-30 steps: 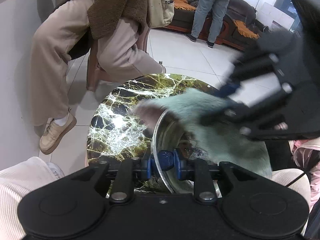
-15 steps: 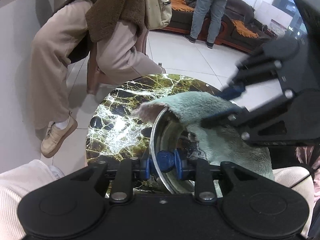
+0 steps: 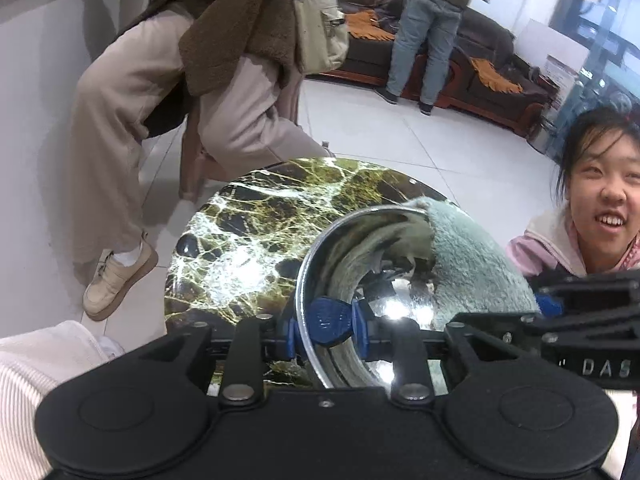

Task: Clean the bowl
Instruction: 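Hold the bowl rim with the left gripper while the right gripper rubs the towel across the bowl bottom, then hold the bowl rim with the left gripper while the right gripper sweeps the towel along the inner wall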

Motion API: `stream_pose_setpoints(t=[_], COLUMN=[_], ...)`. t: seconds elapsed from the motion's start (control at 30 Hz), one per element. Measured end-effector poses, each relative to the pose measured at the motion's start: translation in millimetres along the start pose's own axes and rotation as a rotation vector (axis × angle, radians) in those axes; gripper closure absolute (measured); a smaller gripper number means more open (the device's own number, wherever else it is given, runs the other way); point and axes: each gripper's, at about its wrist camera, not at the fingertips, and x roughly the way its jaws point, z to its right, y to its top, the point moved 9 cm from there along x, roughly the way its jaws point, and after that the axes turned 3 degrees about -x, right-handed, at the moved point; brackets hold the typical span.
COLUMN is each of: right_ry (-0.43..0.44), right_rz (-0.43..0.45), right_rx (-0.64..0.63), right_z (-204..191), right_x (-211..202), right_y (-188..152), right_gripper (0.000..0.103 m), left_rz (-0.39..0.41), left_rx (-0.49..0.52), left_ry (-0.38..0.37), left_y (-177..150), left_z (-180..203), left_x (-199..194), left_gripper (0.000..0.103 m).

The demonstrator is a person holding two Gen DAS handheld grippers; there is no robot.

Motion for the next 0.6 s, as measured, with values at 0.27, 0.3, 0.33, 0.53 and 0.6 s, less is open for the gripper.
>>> stream_pose_setpoints(t=[0.27, 0.3, 0.33, 0.53, 0.6], right_ry=[0.017, 0.016, 0.015, 0.006, 0.008], right_rz=[-0.011, -0.013, -0.019, -0.084, -0.114], right_rx=[-0.035, -0.044, -0.077, -0.249, -0.343], right_z=[4, 3, 3, -2, -8], right_x=[3, 4, 5, 16, 17], right_y=[-1, 1, 5, 18, 22], right_gripper=[0.076, 0.076, 0.076, 0.082, 0.082], left_rz=[-0.022, -0.025, -0.028, -0.042, -0.018], left_rx=[0.006, 0.007, 0.008, 0.054, 0.065], left_ry=[-0.027, -0.031, -0.035, -0.091, -0.096], left_y=[5, 5, 6, -1, 10], left_z=[-3, -3, -4, -4, -5], left_x=[-6, -6, -7, -20, -19], left_gripper=[0.084, 0.086, 0.088, 0.090, 0.090])
